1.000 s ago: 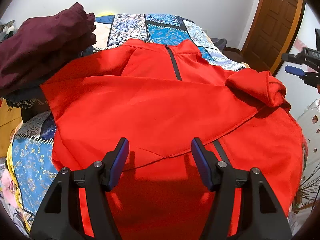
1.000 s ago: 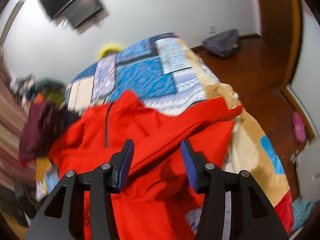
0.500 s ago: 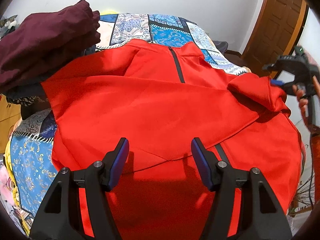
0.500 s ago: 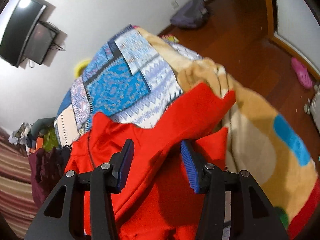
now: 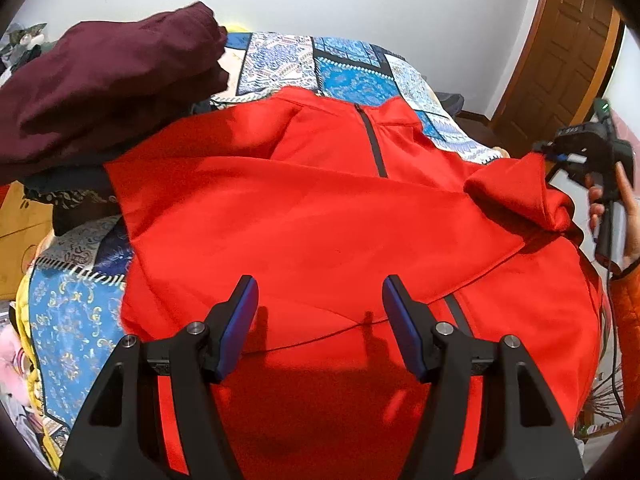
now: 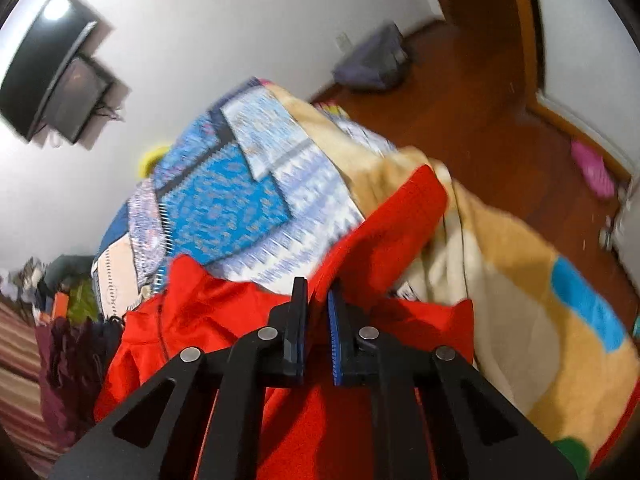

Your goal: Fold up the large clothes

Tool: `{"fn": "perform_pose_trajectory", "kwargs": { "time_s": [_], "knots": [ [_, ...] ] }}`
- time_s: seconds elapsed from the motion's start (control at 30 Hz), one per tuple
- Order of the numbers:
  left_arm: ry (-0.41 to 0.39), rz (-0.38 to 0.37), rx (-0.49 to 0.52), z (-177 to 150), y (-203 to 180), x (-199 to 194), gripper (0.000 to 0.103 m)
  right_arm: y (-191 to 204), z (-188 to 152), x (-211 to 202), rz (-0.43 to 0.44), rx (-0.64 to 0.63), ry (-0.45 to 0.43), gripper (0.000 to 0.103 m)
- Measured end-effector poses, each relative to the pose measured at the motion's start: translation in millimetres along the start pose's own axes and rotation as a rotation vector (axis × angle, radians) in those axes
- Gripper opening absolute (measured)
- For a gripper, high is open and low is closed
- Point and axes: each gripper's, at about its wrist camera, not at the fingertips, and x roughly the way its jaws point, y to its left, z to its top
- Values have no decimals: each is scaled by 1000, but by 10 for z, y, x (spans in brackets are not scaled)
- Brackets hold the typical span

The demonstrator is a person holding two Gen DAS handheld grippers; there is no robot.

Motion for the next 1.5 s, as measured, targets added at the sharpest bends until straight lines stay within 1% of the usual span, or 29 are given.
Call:
{"fn": "perform_pose_trajectory", "kwargs": {
  "time_s": [0.07, 0.23, 0.27, 0.33, 0.43, 0.5, 0.6, 0.7, 0.77, 0.8, 0.87, 0.9, 0.93, 0.97, 1.0, 1.07, 1.13, 1.23, 1.33, 1.4, 1.5],
  "knots": [
    [-8, 2, -8, 12, 34, -28, 63, 197, 17, -172, 21, -69, -41, 6],
    [-35, 5, -44, 34, 154, -135, 63, 770, -19, -629, 136, -224, -105, 5],
    [-41, 7, -52, 37, 183, -163, 63, 938, -55, -751, 172, -264, -119, 5],
    [-52, 11, -65, 38, 229, -209, 63, 1193, -132, -865, 226, -321, -123, 5],
    [-66, 14, -90, 41, 324, -293, 63, 1564, -306, -928, 300, -412, -97, 5],
    [-72, 19, -100, 29, 385, -346, 63, 1721, -419, -890, 307, -462, -90, 5],
    [-78, 33, -102, -3, 465, -403, 63, 1814, -550, -776, 269, -492, -74, 5],
    [-71, 36, -112, -46, 540, -419, 63, 1705, -567, -585, 205, -469, -16, 6],
    [-68, 41, -117, -68, 579, -411, 63, 1529, -518, -436, 140, -432, 41, 9],
    [-65, 42, -123, -77, 595, -396, 63, 1462, -494, -422, 119, -417, 59, 12],
    [-60, 37, -134, -87, 613, -366, 63, 1214, -403, -326, 70, -362, 94, 20],
    [-55, 33, -140, -92, 617, -338, 63, 1108, -375, -320, 50, -336, 95, 28],
    [-51, 32, -143, -94, 615, -318, 63, 1021, -349, -319, 35, -312, 93, 40],
    [-47, 32, -144, -98, 608, -296, 63, 855, -287, -304, 11, -272, 90, 44],
    [-42, 32, -143, -99, 599, -273, 63, 773, -260, -307, 3, -248, 86, 46],
    [-32, 31, -139, -105, 572, -228, 63, 529, -173, -284, -15, -177, 87, 47],
    [-24, 30, -130, -104, 537, -188, 63, 334, -100, -220, -24, -111, 112, 47],
    [-16, 28, -121, -103, 499, -147, 63, 25, -48, -15, -29, -2, 166, 47],
    [-6, 32, -115, -105, 479, -108, 63, -166, -71, 182, -40, 71, 204, 47],
    [1, 38, -114, -106, 484, -80, 63, -234, -92, 276, -39, 101, 215, 47],
    [12, 45, -119, -107, 506, -48, 63, -230, -78, 371, -35, 100, 181, 47]
  ]
}}
